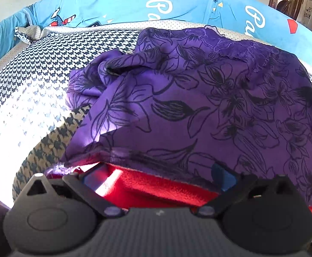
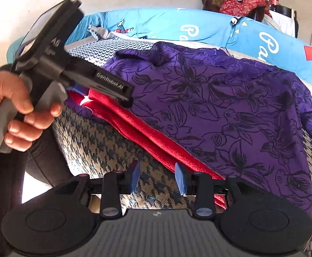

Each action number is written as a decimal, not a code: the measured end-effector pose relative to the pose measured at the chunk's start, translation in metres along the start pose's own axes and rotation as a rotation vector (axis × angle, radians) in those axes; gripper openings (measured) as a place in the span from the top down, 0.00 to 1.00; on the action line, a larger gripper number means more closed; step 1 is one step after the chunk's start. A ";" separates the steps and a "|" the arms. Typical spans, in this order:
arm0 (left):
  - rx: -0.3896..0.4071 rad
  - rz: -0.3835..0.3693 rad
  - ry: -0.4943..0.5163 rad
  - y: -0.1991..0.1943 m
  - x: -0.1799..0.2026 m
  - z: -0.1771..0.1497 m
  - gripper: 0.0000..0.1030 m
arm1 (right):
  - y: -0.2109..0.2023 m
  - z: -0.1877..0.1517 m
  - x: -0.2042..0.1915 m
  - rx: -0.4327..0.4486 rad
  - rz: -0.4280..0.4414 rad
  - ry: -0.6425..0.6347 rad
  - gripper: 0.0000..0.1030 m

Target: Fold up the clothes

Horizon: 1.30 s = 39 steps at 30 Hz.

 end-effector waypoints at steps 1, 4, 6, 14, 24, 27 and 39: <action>-0.001 0.001 -0.003 0.003 0.000 0.002 0.00 | 0.004 0.001 -0.002 -0.004 -0.002 -0.012 0.66; -0.008 0.003 -0.017 0.010 -0.002 0.006 0.00 | 0.017 0.005 -0.005 -0.011 -0.013 -0.029 0.66; -0.016 0.000 -0.031 0.014 -0.004 0.006 0.00 | 0.023 0.007 -0.007 -0.011 -0.046 -0.062 0.66; -0.003 -0.002 -0.041 0.018 -0.006 0.009 0.00 | 0.043 0.012 -0.020 0.005 -0.101 -0.198 0.66; 0.036 -0.038 -0.131 -0.010 -0.044 0.016 0.00 | 0.018 0.014 -0.023 0.017 -0.004 -0.232 0.95; 0.024 -0.061 -0.120 -0.014 -0.048 0.011 0.00 | -0.001 0.005 -0.025 -0.009 0.056 -0.297 0.95; -0.057 0.086 -0.125 -0.003 -0.067 -0.015 0.00 | -0.005 -0.027 -0.045 -0.096 0.159 -0.395 0.98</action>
Point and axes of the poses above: each gripper's, at about its wrist camera, not at the fingertips, and y roughly the way its jaws point, x to its right, z to its top, the point moved 5 cm from there along y, roughly the way its jaws point, and after that the axes turned 3 degrees about -x, right-handed, at the moved point
